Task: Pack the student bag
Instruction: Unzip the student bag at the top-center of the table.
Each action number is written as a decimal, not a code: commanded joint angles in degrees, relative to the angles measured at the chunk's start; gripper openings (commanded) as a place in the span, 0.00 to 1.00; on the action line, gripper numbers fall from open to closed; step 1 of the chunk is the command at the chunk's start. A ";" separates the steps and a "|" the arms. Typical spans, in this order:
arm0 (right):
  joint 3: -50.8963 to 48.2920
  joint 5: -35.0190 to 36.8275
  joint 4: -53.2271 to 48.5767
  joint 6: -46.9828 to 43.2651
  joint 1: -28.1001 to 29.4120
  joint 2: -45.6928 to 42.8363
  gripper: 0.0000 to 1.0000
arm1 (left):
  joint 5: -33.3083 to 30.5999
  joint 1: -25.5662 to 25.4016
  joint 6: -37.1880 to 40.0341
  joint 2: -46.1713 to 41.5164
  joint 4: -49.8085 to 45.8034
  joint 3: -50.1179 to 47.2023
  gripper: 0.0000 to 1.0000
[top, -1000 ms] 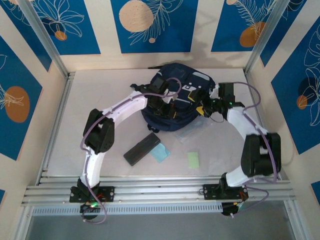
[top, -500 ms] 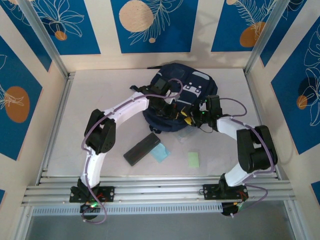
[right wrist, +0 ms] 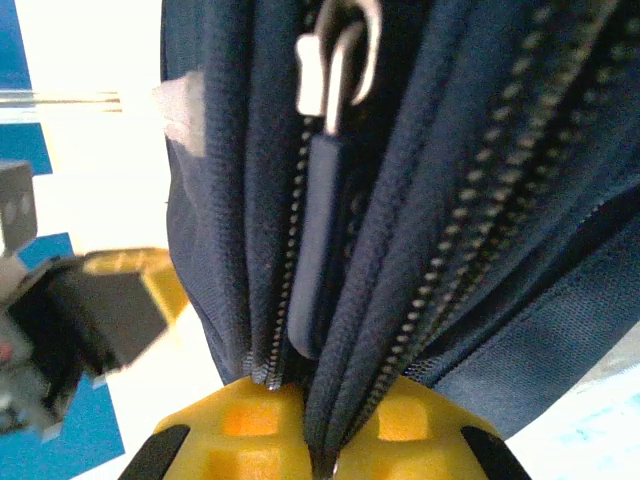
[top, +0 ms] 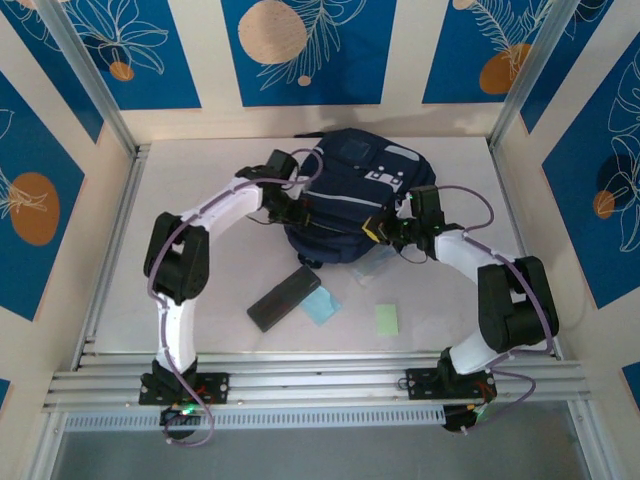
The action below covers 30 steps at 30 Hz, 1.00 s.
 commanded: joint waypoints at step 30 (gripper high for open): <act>15.36 3.72 -16.28 -8.42 -12.75 2.69 1.00 | 9.58 -8.73 -13.29 -10.40 21.86 -9.20 0.00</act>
